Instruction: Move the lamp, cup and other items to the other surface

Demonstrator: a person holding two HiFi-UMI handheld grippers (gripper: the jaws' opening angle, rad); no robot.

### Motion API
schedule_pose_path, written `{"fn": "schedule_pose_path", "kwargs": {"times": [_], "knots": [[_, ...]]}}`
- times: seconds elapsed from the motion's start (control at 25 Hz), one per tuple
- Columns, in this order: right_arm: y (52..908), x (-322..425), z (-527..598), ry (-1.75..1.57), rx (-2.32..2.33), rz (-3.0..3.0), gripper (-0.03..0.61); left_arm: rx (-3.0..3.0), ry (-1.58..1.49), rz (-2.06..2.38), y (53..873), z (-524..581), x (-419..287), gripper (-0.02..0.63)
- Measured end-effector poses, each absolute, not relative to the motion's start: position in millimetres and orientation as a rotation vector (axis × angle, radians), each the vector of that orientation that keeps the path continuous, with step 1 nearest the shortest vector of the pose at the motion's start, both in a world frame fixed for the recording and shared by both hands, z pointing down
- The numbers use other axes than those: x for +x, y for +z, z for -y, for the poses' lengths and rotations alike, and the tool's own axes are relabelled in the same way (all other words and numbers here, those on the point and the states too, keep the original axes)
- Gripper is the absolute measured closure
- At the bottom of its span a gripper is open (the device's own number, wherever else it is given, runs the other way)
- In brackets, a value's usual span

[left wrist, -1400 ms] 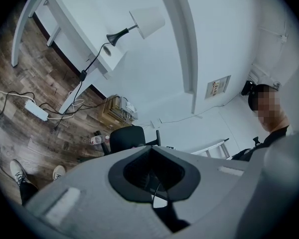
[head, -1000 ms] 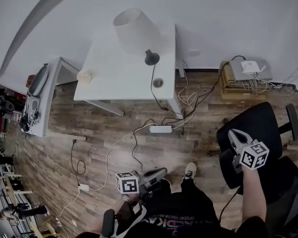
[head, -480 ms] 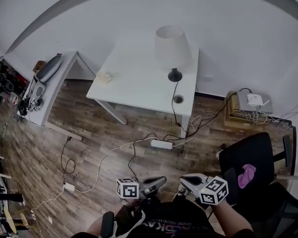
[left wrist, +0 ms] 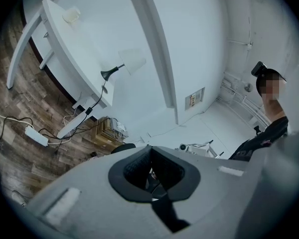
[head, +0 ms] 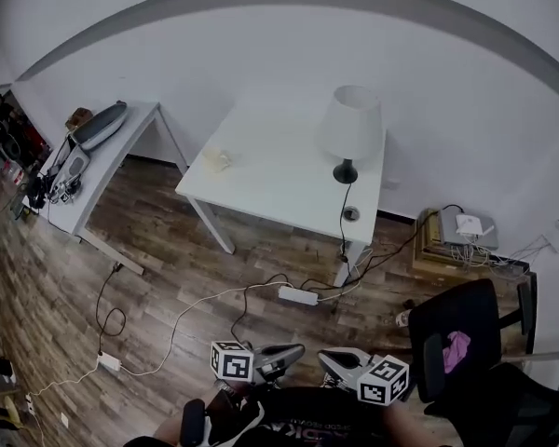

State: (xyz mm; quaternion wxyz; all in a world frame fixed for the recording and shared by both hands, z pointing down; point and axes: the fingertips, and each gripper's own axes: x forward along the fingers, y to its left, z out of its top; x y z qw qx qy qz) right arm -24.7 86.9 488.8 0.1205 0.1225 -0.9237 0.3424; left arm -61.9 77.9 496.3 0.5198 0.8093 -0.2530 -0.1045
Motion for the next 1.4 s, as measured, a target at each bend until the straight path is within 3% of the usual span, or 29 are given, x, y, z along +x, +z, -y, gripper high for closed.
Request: {"fn": "schedule_pose_path", "kwargs": {"times": [0.28,1.4], "knots": [[485.5,-56.7,-96.5,0.875,0.352,2.689,0.574,1.941,-0.299,0.569,495.8,-79.0,-95.4,0.623],[492.9,-94.8,-81.7,0.899,0.328,2.634,0.574,1.909,-0.331,0.592,497.8,-72.9,-134.0,0.621]]}}
